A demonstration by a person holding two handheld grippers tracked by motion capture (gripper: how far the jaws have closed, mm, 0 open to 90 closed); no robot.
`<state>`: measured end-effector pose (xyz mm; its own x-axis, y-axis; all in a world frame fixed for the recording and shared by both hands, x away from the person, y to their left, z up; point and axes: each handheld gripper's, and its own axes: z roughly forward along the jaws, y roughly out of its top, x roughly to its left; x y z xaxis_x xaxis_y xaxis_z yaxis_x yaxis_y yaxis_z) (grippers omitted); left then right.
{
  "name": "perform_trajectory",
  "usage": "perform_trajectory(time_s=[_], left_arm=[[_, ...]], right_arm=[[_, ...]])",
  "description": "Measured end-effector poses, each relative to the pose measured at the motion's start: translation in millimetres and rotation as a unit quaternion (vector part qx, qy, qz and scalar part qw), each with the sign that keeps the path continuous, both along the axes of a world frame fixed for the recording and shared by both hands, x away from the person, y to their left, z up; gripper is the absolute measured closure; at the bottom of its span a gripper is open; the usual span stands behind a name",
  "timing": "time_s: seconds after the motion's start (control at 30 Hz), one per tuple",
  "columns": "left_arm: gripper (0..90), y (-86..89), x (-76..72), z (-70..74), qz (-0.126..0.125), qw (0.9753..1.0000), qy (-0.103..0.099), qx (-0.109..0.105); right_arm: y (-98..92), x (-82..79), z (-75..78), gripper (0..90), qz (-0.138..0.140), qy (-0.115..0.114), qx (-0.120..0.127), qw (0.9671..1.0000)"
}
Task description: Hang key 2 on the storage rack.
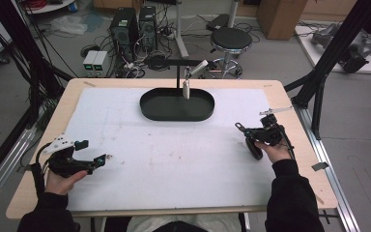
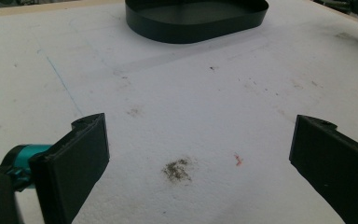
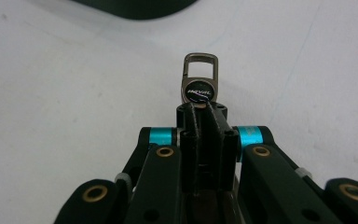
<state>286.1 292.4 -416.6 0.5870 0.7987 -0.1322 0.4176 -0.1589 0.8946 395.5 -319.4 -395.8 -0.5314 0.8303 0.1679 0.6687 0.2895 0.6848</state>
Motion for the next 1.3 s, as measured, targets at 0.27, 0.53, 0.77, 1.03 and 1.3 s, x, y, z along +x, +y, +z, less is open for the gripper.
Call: perform_trajectory(time_s=[0.27,0.53,0.77,1.03,1.3], left_arm=[[5.2,0.1,1.0,-0.3,0.002,1.0,-0.001,0.0],[5.2,1.0,0.9,-0.4,0.003,1.0,0.0,-0.001],[5.2,0.5,1.6,-0.9,0.0,1.0,0.003,0.0],[5.2,0.9,1.9,-0.8,0.002,1.0,0.001,0.0],[5.2,1.4,1.7,-0.6,0.004,1.0,0.0,0.0]], right_arm=[[-0.3,2.0,23.0,84.3,0.006,-0.031,0.023,0.9992],[12.8,7.5,42.4,84.3,0.024,-0.049,0.018,0.9983],[29.2,14.5,59.3,84.2,0.033,-0.067,0.016,0.9971],[45.1,23.3,79.6,84.1,0.038,-0.084,0.019,0.9955],[64.7,35.5,99.4,84.0,0.048,-0.094,0.018,0.9942]])
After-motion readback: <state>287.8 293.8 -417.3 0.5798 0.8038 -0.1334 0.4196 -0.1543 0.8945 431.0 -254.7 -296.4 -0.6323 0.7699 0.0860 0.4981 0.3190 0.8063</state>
